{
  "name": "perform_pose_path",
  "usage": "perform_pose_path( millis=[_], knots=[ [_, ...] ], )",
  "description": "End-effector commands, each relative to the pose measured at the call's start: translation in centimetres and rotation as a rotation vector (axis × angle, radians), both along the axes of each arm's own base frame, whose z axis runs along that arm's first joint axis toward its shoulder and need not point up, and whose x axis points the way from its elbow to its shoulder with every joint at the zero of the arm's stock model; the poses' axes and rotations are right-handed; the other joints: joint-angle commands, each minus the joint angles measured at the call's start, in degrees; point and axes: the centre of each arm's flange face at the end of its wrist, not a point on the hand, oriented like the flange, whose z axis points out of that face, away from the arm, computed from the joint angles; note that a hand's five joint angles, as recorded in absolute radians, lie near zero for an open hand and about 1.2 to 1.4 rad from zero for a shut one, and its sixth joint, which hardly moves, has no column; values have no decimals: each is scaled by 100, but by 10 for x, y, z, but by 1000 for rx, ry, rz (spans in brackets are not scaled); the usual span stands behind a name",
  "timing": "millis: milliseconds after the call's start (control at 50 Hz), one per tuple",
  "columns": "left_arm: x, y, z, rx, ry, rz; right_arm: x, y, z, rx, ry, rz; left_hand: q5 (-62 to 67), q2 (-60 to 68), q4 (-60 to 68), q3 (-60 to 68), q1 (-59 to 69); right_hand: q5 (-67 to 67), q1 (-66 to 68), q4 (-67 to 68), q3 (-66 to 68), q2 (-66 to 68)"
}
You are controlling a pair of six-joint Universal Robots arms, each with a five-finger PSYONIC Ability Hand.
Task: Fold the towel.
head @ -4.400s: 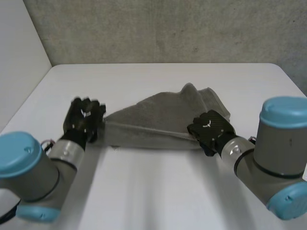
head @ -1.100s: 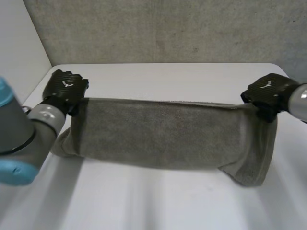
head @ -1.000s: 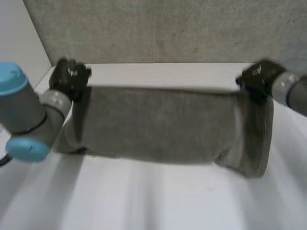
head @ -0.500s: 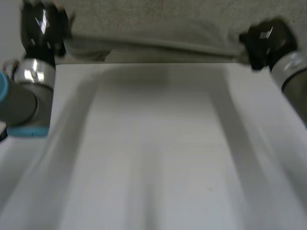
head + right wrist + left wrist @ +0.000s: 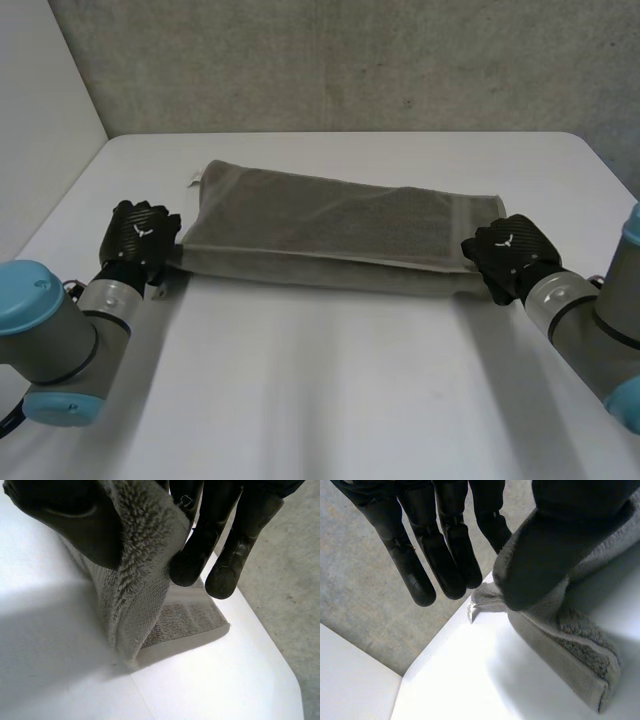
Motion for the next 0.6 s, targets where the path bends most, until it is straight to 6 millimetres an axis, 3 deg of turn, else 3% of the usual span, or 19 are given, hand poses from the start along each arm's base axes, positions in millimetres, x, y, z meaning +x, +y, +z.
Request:
perform_pose_path(
  millis=[20,380,600],
  knots=[
    [2,1,-2,0,-2,8,-13,-4,2,-28,-39,-50,-661,-605,-663,-671,-652,205,361,305,302,348],
    [9,4,-5,19,-6,28,-32,-18,2,-39,-48,-113,-1068,-1011,-1069,-1077,-1059,205,361,305,302,348],
    [9,17,-1,52,-2,8,-28,-14,-2,-22,-45,-98,-1556,-1499,-1557,-1565,-1547,205,361,305,302,348]
  ],
)
